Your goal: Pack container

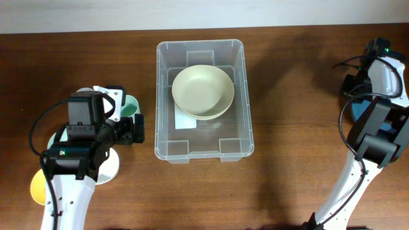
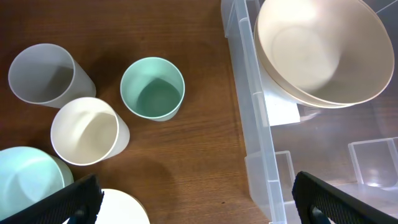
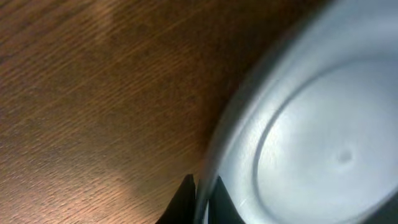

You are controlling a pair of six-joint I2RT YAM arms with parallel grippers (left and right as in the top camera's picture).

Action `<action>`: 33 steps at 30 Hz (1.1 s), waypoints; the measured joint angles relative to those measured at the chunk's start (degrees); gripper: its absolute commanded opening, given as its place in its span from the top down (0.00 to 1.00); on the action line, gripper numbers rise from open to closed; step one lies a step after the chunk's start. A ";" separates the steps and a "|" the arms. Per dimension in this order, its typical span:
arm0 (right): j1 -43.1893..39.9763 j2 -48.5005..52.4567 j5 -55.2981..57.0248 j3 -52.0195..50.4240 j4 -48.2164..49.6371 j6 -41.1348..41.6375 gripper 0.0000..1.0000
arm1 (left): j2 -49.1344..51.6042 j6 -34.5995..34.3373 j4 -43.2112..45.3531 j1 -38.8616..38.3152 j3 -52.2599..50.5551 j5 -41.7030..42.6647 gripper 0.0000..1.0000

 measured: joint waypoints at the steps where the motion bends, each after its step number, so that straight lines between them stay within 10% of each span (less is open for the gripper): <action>1: 0.00 0.00 0.02 0.00 -0.13 0.07 0.96 | 0.00 0.00 0.00 0.00 0.00 0.00 0.01; 33: 27.58 -22.01 3.02 13.55 -7.85 -6.97 0.96 | 0.00 -0.02 -4.79 14.84 3.08 0.02 0.01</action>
